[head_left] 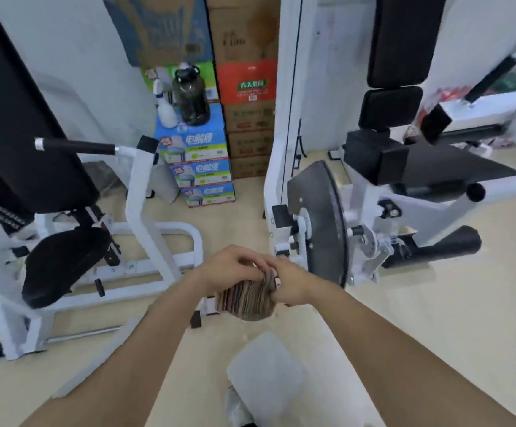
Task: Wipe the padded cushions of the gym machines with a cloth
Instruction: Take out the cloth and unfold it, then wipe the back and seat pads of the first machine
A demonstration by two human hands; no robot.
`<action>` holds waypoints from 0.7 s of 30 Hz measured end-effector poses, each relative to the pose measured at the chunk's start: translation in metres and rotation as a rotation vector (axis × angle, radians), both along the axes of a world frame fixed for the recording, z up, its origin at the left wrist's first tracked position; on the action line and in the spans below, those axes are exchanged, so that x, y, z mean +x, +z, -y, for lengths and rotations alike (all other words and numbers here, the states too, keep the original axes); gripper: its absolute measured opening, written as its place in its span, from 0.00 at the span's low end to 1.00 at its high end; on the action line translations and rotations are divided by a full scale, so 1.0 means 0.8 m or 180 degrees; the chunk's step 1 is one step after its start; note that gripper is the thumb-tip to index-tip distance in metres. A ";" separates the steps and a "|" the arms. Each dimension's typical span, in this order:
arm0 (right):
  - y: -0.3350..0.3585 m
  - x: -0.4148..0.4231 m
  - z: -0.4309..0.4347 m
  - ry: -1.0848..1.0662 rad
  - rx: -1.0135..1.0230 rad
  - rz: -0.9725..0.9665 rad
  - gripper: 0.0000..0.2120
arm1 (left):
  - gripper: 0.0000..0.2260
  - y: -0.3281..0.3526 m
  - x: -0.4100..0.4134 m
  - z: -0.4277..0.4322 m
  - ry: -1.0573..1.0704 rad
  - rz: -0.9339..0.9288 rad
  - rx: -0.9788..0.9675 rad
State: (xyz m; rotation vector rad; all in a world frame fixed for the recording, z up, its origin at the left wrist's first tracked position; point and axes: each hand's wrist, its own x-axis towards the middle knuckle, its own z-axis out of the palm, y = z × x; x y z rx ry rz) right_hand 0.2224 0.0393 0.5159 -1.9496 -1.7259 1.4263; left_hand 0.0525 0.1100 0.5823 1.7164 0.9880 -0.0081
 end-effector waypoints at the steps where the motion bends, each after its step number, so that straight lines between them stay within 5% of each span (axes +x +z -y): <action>1: 0.010 0.021 0.004 -0.0059 0.0099 -0.0088 0.48 | 0.08 0.022 0.017 0.005 -0.0064 0.0030 0.0067; 3: 0.045 0.063 0.020 -0.0145 0.0272 -0.0329 0.44 | 0.08 0.059 0.056 0.020 -0.0201 0.0129 0.0177; 5: 0.096 0.103 0.043 -0.0185 0.0407 -0.0433 0.25 | 0.08 0.089 0.101 0.040 -0.0291 0.0173 0.0240; 7: 0.131 0.150 0.068 -0.0186 0.0442 -0.0355 0.17 | 0.07 0.112 0.147 0.065 -0.0278 0.0156 0.0394; 17: 0.190 0.412 0.234 -0.0960 0.0495 -0.0022 0.22 | 0.06 0.165 0.373 0.193 0.0199 0.0317 0.0997; 21: 0.212 0.503 0.266 -0.1389 0.0666 -0.0139 0.13 | 0.04 0.183 0.461 0.208 0.0278 0.0363 0.1358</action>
